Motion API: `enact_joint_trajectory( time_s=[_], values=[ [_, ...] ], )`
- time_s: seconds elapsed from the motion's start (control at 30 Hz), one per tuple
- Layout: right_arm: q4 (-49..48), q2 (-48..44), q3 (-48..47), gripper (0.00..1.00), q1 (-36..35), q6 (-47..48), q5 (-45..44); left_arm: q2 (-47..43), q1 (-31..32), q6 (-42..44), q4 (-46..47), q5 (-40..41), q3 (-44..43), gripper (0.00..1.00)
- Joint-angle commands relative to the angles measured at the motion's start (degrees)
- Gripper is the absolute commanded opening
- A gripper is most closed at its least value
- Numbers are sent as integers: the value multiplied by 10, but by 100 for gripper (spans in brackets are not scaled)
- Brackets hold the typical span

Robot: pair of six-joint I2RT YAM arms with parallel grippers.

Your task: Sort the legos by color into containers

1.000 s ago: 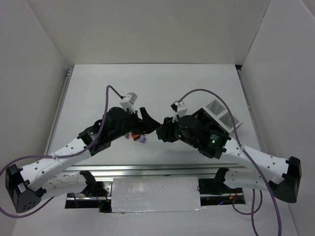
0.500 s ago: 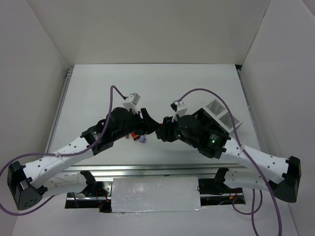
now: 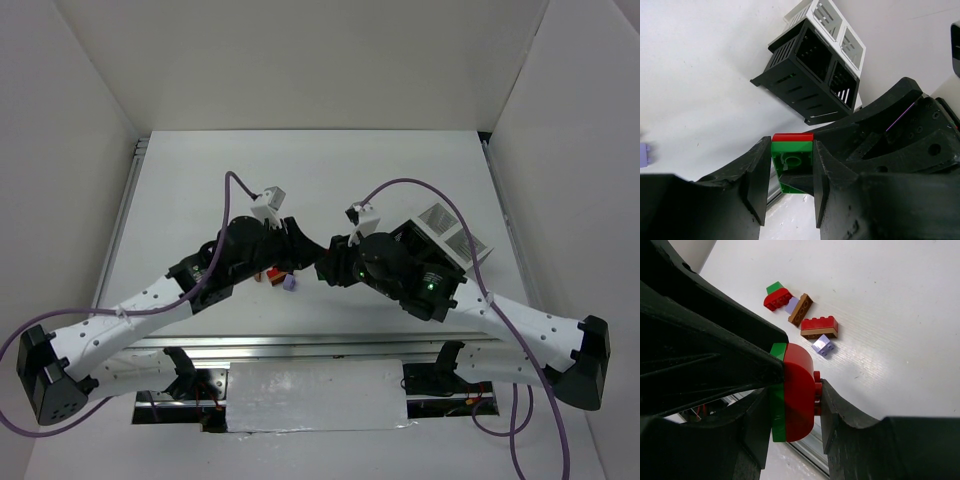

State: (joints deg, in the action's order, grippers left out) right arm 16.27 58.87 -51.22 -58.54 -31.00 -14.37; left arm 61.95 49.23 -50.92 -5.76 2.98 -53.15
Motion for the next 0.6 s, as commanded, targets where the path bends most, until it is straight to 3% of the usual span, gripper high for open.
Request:
enact_joint_trajectory(
  time_s=[0.0,0.07,0.13,0.37,0.47,0.57],
  values=[
    [-57,6,-19,0,-4,-14,-10,3,5,2,53,-42,-19,0],
    [-60,5,-17,44,-4,-13,-6,0,5,7,51,-36,-18,0],
    [-70,-9,-5,99,-3,-6,12,-8,5,21,44,-32,-20,0],
    [-60,-94,28,100,62,70,216,-43,4,92,2,20,-23,0],
    [-83,-150,61,100,132,93,352,-64,4,156,31,-24,-6,0],
    [-114,-187,89,100,198,97,485,-98,4,202,90,-120,22,0]
  ],
)
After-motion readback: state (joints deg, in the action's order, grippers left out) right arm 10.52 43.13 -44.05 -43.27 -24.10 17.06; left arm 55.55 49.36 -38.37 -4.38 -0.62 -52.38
